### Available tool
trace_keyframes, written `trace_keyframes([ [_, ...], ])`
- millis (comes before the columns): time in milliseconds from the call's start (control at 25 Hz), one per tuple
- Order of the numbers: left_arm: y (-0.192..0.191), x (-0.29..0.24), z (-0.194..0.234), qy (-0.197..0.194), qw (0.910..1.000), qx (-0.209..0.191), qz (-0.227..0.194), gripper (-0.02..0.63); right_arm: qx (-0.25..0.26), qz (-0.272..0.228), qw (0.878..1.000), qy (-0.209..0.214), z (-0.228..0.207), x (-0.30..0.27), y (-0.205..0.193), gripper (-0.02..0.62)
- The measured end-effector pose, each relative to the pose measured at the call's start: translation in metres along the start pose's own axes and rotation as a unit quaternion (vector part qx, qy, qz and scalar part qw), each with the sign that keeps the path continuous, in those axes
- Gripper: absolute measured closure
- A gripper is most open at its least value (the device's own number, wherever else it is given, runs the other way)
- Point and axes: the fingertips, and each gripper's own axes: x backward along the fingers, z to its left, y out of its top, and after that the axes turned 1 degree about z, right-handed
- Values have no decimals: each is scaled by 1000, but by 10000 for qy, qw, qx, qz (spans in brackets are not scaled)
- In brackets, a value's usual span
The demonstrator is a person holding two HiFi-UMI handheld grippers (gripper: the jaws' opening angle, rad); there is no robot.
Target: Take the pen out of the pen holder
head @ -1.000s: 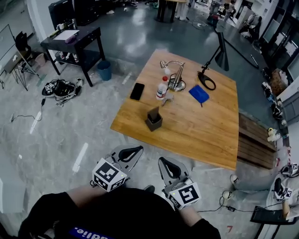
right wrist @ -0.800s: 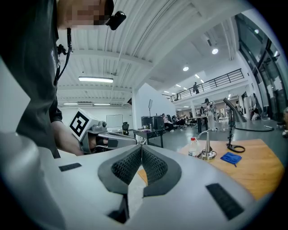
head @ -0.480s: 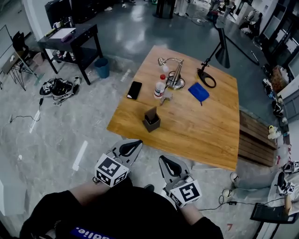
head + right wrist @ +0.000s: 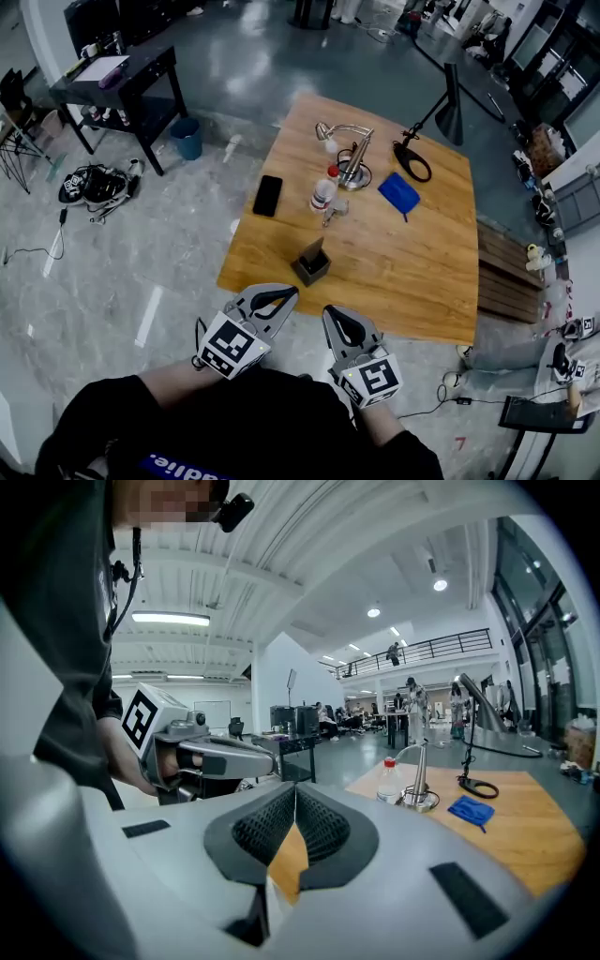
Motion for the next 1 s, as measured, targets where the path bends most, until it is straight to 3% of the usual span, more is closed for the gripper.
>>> trace_keyframes([
  [360, -41, -40, 27, 87, 9982, 356, 480, 595, 62, 169, 9997, 145, -17, -25, -1, 589],
  [680, -76, -78, 36, 300, 9943, 280, 985, 592, 37, 227, 9993, 282, -43, -18, -8, 589],
  [1000, -114, -100, 53, 721, 9852, 828, 1313, 551, -29, 362, 9989, 313, -63, -8, -24, 589],
])
